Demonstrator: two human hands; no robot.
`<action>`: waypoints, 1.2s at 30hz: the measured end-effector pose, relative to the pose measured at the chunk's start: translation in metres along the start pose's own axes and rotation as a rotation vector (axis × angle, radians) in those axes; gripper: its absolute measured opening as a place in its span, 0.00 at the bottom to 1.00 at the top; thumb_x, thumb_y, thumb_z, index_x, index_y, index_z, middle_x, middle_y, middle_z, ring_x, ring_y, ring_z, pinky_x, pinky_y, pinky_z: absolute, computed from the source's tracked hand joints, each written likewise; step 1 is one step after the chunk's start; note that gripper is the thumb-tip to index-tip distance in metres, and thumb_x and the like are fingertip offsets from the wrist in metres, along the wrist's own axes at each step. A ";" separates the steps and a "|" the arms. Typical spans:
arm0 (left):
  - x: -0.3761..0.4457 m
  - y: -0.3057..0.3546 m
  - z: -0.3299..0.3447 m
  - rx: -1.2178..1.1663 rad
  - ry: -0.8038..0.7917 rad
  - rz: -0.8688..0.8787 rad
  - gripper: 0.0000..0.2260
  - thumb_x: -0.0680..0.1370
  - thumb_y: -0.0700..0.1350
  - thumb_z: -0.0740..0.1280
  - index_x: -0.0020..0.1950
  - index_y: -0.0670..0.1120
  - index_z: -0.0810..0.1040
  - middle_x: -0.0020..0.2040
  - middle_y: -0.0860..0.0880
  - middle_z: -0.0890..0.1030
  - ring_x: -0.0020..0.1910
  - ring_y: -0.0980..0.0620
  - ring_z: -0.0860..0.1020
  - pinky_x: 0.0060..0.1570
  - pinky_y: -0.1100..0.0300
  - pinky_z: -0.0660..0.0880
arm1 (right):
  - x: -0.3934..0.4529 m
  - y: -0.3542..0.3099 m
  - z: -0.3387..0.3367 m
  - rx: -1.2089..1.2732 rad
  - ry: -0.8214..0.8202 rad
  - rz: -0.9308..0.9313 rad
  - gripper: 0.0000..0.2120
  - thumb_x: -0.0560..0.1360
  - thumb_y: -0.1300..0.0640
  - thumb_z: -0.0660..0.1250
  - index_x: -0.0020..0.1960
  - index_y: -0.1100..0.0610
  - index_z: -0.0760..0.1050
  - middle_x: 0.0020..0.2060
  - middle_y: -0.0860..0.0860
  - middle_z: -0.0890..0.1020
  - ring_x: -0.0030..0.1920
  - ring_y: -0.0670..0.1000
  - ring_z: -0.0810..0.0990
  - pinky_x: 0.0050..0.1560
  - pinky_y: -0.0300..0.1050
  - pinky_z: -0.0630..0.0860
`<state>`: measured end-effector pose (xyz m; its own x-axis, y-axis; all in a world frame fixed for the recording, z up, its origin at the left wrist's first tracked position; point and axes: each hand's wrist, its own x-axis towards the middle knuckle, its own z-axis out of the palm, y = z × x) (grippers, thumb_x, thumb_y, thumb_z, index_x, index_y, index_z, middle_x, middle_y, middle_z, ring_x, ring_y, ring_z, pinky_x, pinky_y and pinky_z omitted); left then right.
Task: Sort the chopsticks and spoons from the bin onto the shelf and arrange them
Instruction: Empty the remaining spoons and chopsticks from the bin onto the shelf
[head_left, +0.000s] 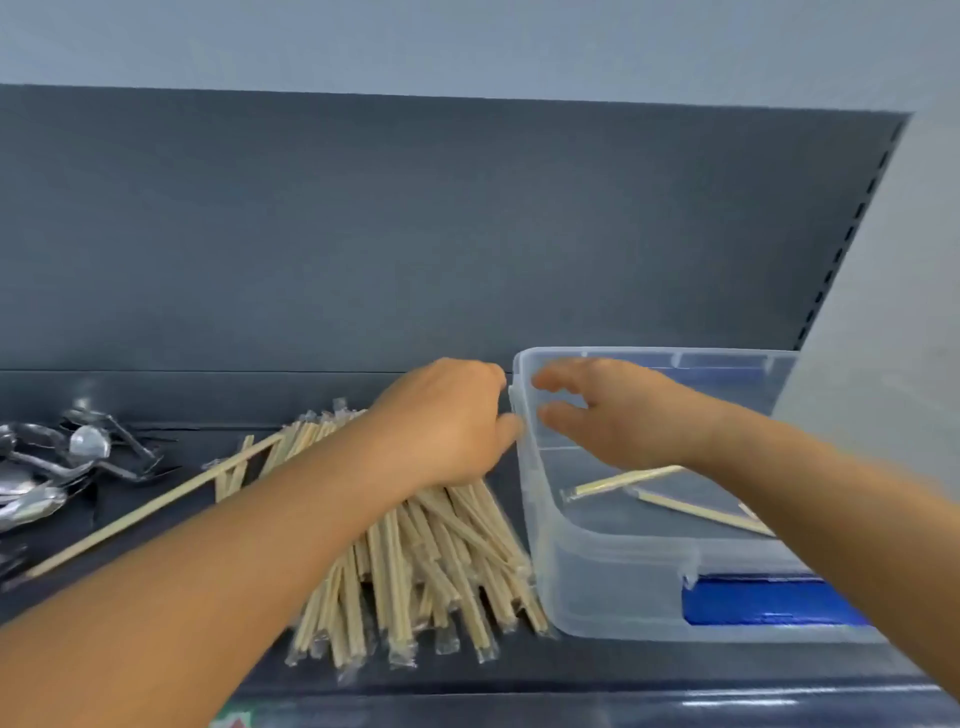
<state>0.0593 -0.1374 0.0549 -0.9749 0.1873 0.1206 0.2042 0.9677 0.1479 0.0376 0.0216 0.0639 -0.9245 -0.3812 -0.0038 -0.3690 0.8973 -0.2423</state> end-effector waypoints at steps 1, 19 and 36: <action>0.005 0.016 0.002 0.016 -0.001 0.009 0.18 0.79 0.55 0.59 0.64 0.47 0.73 0.59 0.49 0.78 0.58 0.46 0.76 0.56 0.50 0.74 | -0.003 0.015 -0.005 -0.014 -0.005 -0.006 0.20 0.80 0.48 0.55 0.72 0.50 0.64 0.70 0.48 0.69 0.68 0.51 0.69 0.66 0.43 0.64; 0.097 0.158 0.075 0.239 -0.267 0.283 0.20 0.79 0.57 0.60 0.66 0.47 0.69 0.59 0.46 0.75 0.57 0.43 0.75 0.52 0.53 0.74 | -0.016 0.197 -0.012 -0.012 -0.152 0.072 0.23 0.80 0.48 0.58 0.73 0.52 0.62 0.71 0.48 0.68 0.69 0.50 0.68 0.67 0.42 0.63; 0.155 0.209 0.167 0.408 -0.345 0.715 0.10 0.81 0.47 0.60 0.61 0.46 0.68 0.60 0.47 0.72 0.60 0.46 0.72 0.41 0.56 0.64 | -0.010 0.277 -0.001 -0.116 -0.358 0.267 0.28 0.77 0.47 0.62 0.74 0.51 0.58 0.70 0.49 0.67 0.66 0.52 0.70 0.65 0.42 0.66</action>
<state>-0.0642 0.1220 -0.0597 -0.6128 0.7457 -0.2615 0.7901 0.5728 -0.2181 -0.0556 0.2739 -0.0018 -0.9049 -0.1680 -0.3910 -0.1498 0.9857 -0.0769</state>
